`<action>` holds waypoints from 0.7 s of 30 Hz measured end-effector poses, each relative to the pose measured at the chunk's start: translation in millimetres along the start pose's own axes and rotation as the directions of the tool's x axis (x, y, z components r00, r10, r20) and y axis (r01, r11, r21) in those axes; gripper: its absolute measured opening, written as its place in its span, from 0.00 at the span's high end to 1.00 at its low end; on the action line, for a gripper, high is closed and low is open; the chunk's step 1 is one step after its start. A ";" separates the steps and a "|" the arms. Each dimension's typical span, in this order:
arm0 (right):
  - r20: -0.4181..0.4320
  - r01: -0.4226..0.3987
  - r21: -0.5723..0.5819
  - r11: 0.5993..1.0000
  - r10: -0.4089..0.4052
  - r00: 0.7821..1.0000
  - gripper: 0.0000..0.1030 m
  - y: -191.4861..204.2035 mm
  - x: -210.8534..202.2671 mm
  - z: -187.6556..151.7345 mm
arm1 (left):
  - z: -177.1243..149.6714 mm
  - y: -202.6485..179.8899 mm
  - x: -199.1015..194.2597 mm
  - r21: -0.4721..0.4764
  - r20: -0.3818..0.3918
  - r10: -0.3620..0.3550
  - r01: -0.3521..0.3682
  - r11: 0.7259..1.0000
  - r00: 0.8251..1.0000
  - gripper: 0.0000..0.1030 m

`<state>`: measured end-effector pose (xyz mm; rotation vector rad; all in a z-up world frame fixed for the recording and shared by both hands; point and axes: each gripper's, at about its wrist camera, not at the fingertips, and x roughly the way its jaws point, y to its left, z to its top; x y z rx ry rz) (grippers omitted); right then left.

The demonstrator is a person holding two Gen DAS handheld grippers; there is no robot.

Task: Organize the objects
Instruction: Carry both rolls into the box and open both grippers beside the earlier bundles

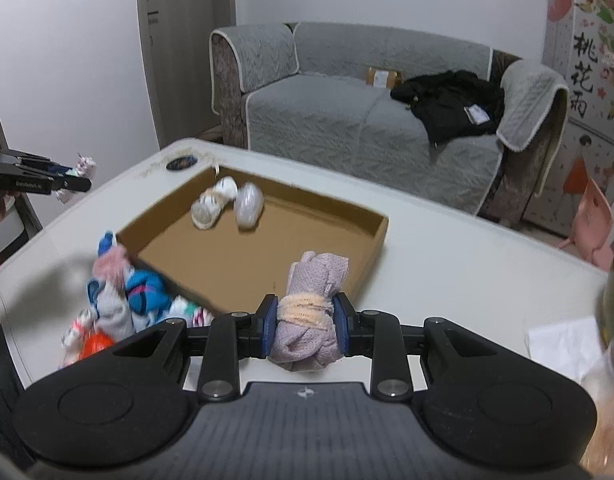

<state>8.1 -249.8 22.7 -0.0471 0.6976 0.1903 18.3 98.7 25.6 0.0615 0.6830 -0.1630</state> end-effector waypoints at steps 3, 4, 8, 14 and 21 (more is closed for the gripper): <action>0.007 -0.030 -0.008 1.000 0.030 1.000 0.74 1.7 9.4 15.8 | 14.0 -9.0 12.9 -0.002 -0.011 -0.020 0.020 1.000 1.000 0.63; 0.007 -0.036 -0.017 0.999 0.036 0.999 0.74 4.5 14.0 21.3 | 19.2 -12.9 19.2 -0.004 -0.018 -0.030 0.030 1.000 0.999 0.63; 0.004 -0.077 -0.053 0.996 0.077 0.997 0.74 16.0 37.0 44.3 | 33.0 -28.1 44.2 0.004 -0.045 -0.051 0.051 0.999 0.998 0.63; -0.011 -0.133 -0.078 0.988 0.132 0.991 0.74 29.8 71.5 68.2 | 42.0 -45.7 81.8 0.022 -0.085 -0.063 0.065 0.998 0.994 0.63; -0.096 -0.187 -0.063 0.980 0.180 0.979 0.74 39.1 130.6 74.4 | 22.9 -51.7 126.8 0.019 -0.181 -0.058 0.062 0.998 0.982 0.63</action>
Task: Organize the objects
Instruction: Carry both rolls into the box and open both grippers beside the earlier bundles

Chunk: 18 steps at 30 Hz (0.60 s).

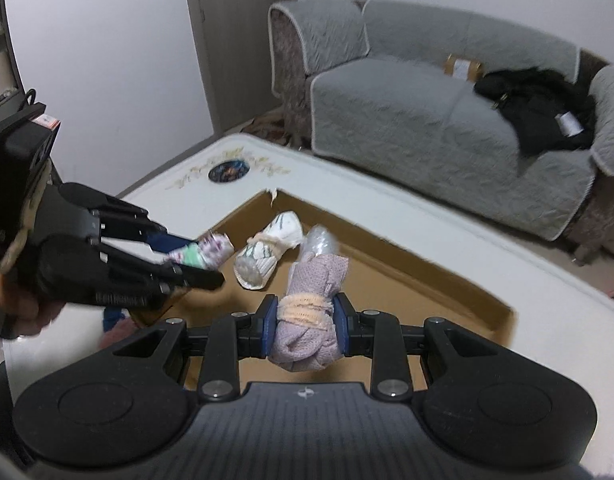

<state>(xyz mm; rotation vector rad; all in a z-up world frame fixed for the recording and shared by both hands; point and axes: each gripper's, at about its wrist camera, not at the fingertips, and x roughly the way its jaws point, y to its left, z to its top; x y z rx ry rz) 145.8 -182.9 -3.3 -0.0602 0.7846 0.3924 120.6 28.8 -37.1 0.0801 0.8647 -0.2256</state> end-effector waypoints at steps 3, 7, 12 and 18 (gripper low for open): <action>-0.038 -0.022 0.006 1.000 0.022 0.999 0.74 1.3 24.7 1.4 | -3.8 1.4 17.8 0.006 -0.027 0.029 -0.029 1.000 0.999 0.63; -0.081 -0.038 0.006 0.999 0.038 0.996 0.74 8.9 51.2 5.8 | -7.6 2.9 37.1 0.022 -0.047 0.083 -0.082 0.996 0.995 0.62; -0.123 -0.040 0.011 0.999 0.041 0.992 0.74 12.9 73.4 10.6 | -11.5 4.8 50.4 0.036 -0.050 0.121 -0.120 0.992 0.991 0.62; -0.161 -0.031 0.015 0.999 0.033 0.986 0.74 15.9 89.3 9.7 | -8.7 1.4 53.4 0.038 -0.032 0.149 -0.148 0.988 0.988 0.60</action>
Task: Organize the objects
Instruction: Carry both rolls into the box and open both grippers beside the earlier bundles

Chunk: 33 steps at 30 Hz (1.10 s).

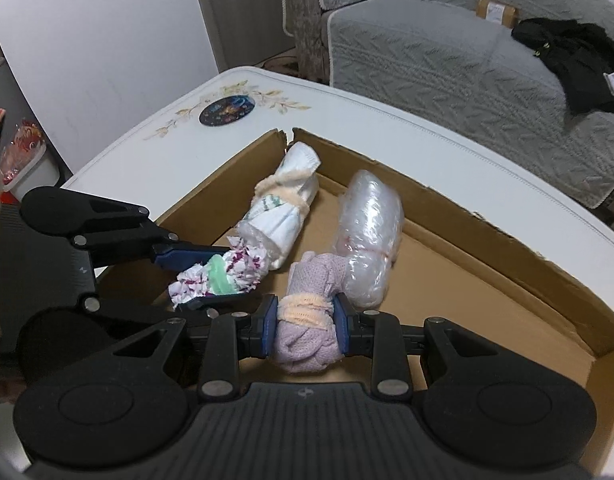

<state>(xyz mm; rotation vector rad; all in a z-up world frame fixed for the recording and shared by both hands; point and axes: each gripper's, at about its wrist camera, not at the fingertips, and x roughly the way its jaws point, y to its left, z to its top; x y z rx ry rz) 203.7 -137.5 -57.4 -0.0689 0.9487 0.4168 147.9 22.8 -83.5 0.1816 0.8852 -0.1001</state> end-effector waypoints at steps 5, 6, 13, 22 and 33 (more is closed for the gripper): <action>-0.011 -0.004 0.014 1.000 0.004 1.000 0.73 1.8 -0.5 0.1 | 2.1 -5.1 -0.7 -0.001 0.000 0.014 -0.014 1.000 1.000 0.47; -0.014 0.000 0.015 1.000 0.001 1.000 0.73 1.9 -1.0 -0.7 | 2.5 -6.2 -0.1 0.006 0.001 0.032 -0.032 0.999 0.999 0.44; -0.021 0.011 0.029 1.000 -0.010 1.000 0.70 -2.1 -4.6 -0.5 | 1.6 -9.7 -1.7 0.009 0.000 0.015 -0.015 1.000 1.000 0.29; -0.015 0.011 0.027 1.000 -0.011 1.000 0.69 0.0 -6.6 6.7 | 4.5 -7.1 -11.7 -0.002 0.008 0.013 -0.013 1.000 1.000 0.24; 0.030 0.030 0.020 0.999 -0.031 0.999 0.65 5.4 -29.8 13.0 | 6.5 6.8 -51.9 -0.052 0.057 0.003 -0.001 0.999 0.998 0.20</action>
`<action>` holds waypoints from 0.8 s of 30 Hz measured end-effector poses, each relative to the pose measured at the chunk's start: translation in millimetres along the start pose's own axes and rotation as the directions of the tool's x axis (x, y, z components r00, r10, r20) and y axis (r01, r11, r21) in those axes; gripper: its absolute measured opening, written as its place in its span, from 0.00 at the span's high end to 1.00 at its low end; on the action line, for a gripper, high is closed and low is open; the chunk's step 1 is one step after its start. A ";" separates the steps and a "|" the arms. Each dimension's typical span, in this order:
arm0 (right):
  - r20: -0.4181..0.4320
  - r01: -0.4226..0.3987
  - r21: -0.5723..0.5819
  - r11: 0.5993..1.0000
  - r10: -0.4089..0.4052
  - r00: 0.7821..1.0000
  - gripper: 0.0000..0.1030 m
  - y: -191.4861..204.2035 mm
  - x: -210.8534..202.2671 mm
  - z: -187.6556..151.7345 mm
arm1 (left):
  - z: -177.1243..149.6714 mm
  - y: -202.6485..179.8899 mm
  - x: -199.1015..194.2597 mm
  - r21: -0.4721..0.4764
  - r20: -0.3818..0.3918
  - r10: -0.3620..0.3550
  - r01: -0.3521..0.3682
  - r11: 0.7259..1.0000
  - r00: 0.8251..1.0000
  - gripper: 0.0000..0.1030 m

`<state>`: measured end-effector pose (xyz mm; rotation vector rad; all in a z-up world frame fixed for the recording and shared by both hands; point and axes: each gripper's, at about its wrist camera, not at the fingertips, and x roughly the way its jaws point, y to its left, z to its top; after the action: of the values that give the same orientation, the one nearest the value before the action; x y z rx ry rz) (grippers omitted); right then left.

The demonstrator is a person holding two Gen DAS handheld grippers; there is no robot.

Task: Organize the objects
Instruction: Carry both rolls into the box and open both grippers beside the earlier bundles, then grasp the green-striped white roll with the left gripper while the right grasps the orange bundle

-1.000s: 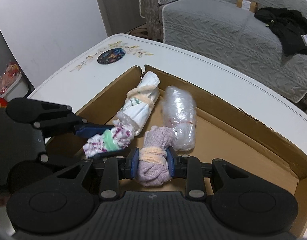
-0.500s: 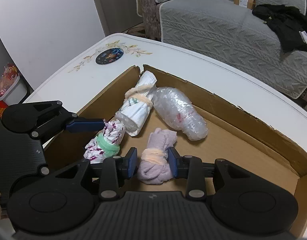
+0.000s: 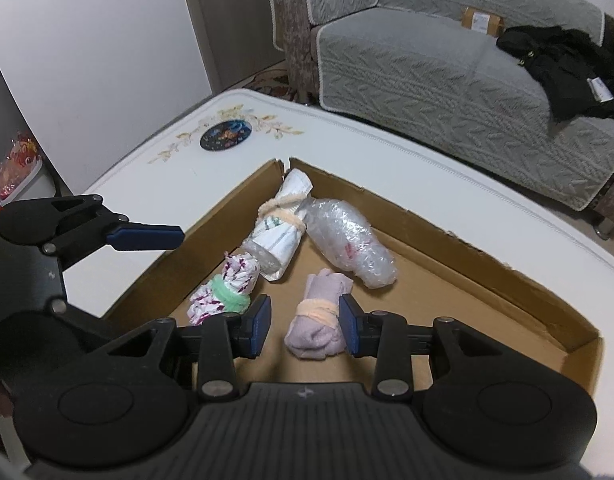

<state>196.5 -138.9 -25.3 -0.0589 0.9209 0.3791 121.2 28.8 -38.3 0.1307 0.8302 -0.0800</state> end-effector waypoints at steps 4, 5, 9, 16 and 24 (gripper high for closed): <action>0.030 0.016 -0.020 1.000 -0.015 0.999 0.63 4.3 -22.9 -1.3 | -2.9 3.1 -25.6 -0.005 0.031 0.014 -0.014 1.000 0.999 0.17; 0.039 0.021 -0.028 0.999 -0.020 0.999 0.63 6.0 -29.8 -1.9 | -3.7 4.0 -32.2 -0.011 0.040 0.013 -0.012 1.000 0.999 0.17; 0.067 0.039 -0.061 0.997 -0.035 0.997 0.61 13.1 -53.1 -3.0 | -9.8 5.9 -61.3 -0.019 0.072 0.001 0.001 1.000 0.997 0.16; 0.134 0.071 -0.125 0.990 -0.055 0.989 0.58 26.3 -103.4 -8.3 | -34.6 4.9 -109.0 -0.016 0.113 -0.011 0.013 1.000 0.993 0.15; 0.216 0.130 -0.220 0.967 -0.082 0.973 0.50 45.0 -169.3 -57.9 | -99.9 12.5 -141.2 -0.082 0.119 -0.033 0.042 0.996 0.992 0.13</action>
<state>44.6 -159.0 77.5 -0.2789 0.6621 0.3837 -45.2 58.6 0.6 0.0308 0.7175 -0.0872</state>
